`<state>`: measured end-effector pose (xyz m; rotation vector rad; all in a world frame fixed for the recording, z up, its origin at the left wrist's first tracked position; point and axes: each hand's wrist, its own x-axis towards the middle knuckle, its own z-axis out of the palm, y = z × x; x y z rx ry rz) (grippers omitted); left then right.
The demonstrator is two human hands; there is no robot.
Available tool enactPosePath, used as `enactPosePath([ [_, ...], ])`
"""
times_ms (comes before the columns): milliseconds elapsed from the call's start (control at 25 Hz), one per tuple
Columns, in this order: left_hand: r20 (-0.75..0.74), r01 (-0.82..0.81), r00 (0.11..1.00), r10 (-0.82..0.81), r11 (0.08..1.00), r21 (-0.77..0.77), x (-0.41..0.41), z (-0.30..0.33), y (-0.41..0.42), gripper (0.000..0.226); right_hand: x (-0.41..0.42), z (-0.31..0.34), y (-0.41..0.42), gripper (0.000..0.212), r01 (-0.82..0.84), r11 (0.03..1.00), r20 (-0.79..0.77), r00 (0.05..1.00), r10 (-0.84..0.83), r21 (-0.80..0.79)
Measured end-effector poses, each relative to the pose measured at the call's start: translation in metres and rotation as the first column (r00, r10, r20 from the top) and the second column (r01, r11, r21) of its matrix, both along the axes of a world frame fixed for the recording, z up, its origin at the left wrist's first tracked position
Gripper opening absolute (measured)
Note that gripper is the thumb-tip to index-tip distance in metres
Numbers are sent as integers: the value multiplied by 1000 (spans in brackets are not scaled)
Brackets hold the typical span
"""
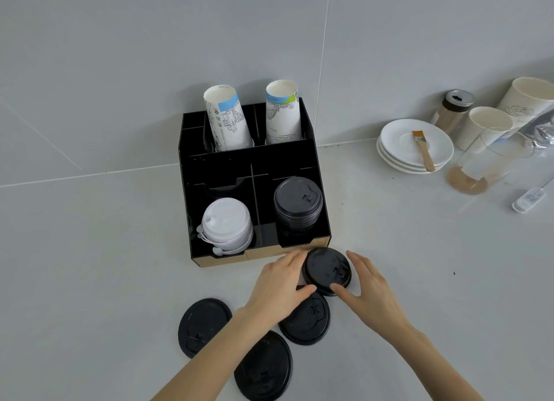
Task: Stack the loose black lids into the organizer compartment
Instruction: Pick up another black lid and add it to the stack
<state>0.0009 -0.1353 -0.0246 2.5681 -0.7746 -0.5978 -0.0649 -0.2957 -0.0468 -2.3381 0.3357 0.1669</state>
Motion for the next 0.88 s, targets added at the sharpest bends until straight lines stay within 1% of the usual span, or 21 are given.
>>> enactPosePath([
  [160,-47,-17,999,18,999,32,1,-9,-5,62,1,-3,1,59,7,999,20,1000,-7,33],
  [360,-61,-48,997,47,999,-3,0,-10,-2,58,-2,-1,5,59,-10,999,41,999,9,39],
  [560,-56,-104,993,99,991,-85,-4,-9,11,55,-7,6,13,56,-43,998,101,994,38,55],
  [720,-33,-144,990,140,969,-199,-9,-4,21,56,-7,18,17,58,-97,993,143,986,87,68],
  [880,8,-174,983,183,948,-266,-11,6,26,56,-4,32,17,58,-122,991,182,977,110,53],
])
